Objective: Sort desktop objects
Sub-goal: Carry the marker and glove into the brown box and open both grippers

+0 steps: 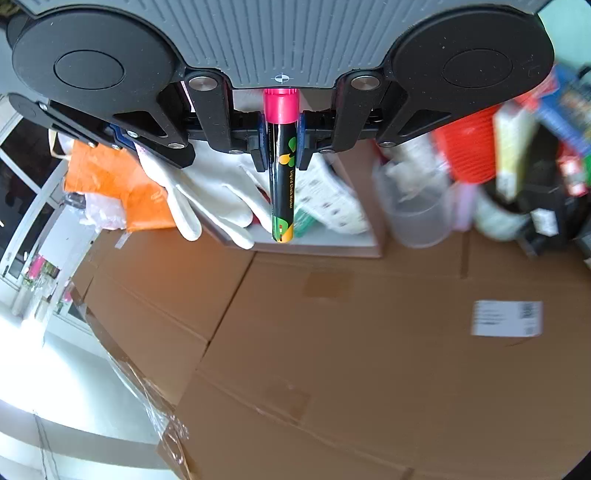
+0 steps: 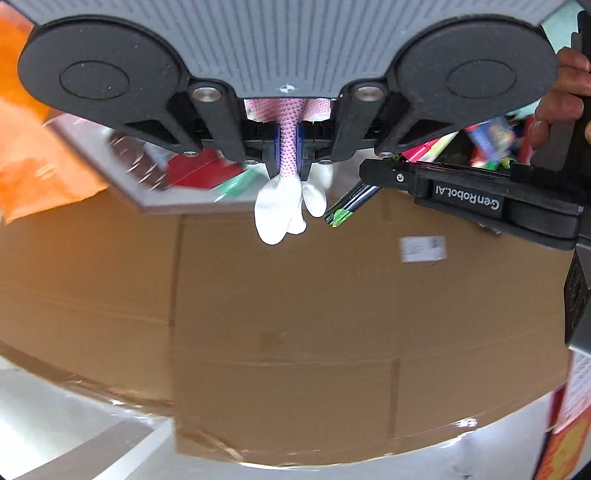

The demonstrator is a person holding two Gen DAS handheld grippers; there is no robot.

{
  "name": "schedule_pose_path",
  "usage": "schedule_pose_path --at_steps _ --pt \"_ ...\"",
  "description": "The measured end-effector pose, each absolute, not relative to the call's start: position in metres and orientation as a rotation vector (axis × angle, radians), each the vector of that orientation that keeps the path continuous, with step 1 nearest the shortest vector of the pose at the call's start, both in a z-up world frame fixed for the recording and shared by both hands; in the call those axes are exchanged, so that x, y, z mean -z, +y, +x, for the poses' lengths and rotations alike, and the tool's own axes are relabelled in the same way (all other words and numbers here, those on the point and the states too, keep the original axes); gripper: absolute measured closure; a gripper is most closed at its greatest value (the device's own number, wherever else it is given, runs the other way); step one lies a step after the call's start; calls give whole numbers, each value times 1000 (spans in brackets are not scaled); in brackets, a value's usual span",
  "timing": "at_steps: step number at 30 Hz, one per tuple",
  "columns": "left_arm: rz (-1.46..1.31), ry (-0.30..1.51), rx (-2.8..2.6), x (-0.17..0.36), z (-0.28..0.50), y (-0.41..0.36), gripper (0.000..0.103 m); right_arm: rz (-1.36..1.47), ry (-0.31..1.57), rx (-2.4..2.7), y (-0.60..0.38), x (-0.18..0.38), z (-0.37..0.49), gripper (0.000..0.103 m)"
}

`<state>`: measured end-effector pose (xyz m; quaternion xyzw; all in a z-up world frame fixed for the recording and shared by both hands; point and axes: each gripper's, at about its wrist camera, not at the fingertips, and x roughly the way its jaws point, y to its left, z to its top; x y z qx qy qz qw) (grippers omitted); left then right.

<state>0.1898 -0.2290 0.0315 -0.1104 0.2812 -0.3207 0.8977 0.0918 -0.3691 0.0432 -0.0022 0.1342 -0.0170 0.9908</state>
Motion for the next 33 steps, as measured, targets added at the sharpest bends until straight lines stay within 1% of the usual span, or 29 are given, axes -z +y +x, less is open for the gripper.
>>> schedule_pose_path --at_steps 5,12,13,14,15,16,17,18,19,20,21,22,23,27,33 --pt "-242 587 680 -34 225 -270 92 11 252 107 -397 -38 122 94" --pt "-218 620 686 -16 265 -310 91 22 303 173 -430 -16 156 92" --pt "-203 631 693 -13 269 -315 90 18 320 178 -433 -11 161 91" --pt "-186 639 705 -10 271 -318 86 13 340 183 -435 -6 165 89" --pt "-176 637 713 -8 270 -320 68 7 357 194 -437 -2 167 88" --pt "-168 625 703 -8 270 -321 55 -2 370 199 -438 1 169 79" --pt "-162 606 693 -9 267 -321 37 -10 378 202 -439 4 169 60" --pt "-160 581 684 -11 265 -321 31 -13 379 204 -440 5 168 40" --pt "-160 554 677 -13 262 -319 23 -17 376 205 -440 7 166 32" --pt "-159 532 671 -15 259 -317 15 -24 367 210 -440 7 163 22" --pt "-159 514 667 -16 256 -315 11 -34 353 221 -439 6 160 13" --pt "-161 498 663 -18 252 -312 3 -44 340 233 -439 5 157 10" --pt "-161 487 661 -20 247 -309 0 -49 334 243 -438 2 153 7" --pt "-134 453 671 -27 219 -294 0 1 314 240 -435 -13 129 6" --pt "-110 399 733 -34 165 -259 0 63 239 201 -396 -34 56 2"
